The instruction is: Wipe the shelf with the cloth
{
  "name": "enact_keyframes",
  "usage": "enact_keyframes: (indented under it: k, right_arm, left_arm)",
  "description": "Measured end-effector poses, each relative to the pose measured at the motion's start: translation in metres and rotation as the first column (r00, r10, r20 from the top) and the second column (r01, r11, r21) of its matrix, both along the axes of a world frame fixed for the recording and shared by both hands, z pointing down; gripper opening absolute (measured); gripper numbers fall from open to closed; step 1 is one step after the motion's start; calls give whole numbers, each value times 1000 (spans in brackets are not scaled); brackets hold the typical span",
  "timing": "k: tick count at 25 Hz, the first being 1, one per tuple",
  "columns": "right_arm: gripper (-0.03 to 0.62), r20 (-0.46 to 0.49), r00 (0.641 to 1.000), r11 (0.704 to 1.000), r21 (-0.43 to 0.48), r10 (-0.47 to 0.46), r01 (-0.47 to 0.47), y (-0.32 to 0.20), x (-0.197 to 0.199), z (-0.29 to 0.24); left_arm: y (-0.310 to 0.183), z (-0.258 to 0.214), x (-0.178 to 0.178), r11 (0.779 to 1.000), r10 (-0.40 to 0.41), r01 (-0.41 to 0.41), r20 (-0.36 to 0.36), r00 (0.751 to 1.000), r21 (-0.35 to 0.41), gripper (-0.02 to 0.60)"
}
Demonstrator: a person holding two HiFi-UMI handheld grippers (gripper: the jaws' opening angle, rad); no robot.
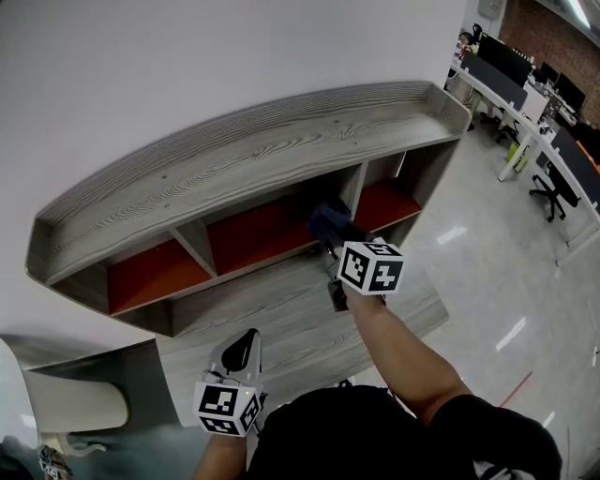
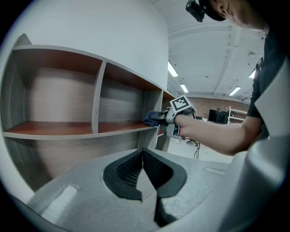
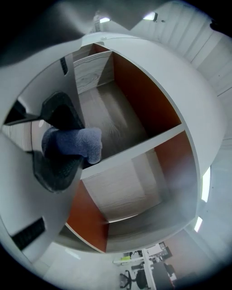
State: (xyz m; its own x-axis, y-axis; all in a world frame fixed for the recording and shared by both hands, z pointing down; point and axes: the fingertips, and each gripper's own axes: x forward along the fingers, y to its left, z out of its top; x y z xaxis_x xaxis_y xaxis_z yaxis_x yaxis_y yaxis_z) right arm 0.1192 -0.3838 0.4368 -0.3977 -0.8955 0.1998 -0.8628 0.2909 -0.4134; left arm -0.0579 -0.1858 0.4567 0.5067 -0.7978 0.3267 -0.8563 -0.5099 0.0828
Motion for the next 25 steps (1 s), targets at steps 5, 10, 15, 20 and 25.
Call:
enact_keyframes:
  k: [5,10,15,20,25]
  right_arm:
    - [140,36,999,1000,12,5,-5,0,1,-12]
    - [140,48,999,999,51,2,-4,0,-1,-36]
    - [140,54,998,997,82,-12,8,-3,-5,-60]
    - [140,57,998,992,127,-18,11,-5,-8,-87]
    - [139,17,1000,985,174,-24,21,-7,-12,-114]
  left_arm:
    - [-1,-1,-2,1000,-1,1,-1,1000,5,11]
    - [-2,-1,1,1000,4,-4,-8,1000,6,11]
    - [-3,-1,0,1000,2,-2,-11,1000,9,11]
    - [-3,-1,-4,1000,-6,6,-14,1000,11,9]
    - [-3,-1,-6,1000,-10,10,-18,1000,11,10]
